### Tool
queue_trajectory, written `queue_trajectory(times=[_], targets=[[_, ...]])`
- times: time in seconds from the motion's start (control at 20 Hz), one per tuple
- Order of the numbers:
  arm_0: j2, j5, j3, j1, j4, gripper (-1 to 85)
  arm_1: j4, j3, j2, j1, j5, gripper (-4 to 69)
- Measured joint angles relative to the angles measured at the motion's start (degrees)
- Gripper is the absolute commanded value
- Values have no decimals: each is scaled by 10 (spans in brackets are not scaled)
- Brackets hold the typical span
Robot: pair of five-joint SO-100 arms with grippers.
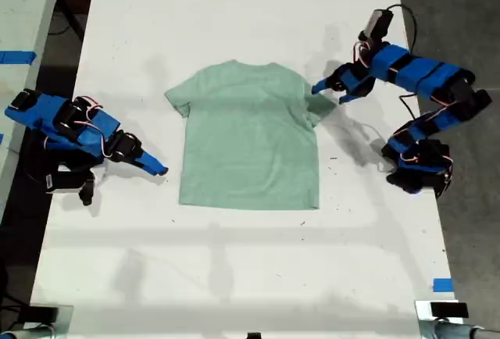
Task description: Fold t shirt
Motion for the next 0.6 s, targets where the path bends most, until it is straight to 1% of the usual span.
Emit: queue_trajectory(times=[0.15,0.2,0.25,0.3,0.35,0.5,0.6], targets=[[0,0,0,0,0,115,-58,24,-50,-18,27,292],[0,0,0,0,0,115,-73,27,-59,-24,40,275],[0,0,0,0,0,115,-86,30,-62,-29,49,228],[0,0,0,0,0,115,-99,32,-78,-33,54,95],[0,0,0,0,0,115,-108,33,-86,-35,62,11],[0,0,0,0,0,116,-111,33,-89,-36,69,10],[0,0,0,0,0,116,-87,10,-82,-37,69,10]])
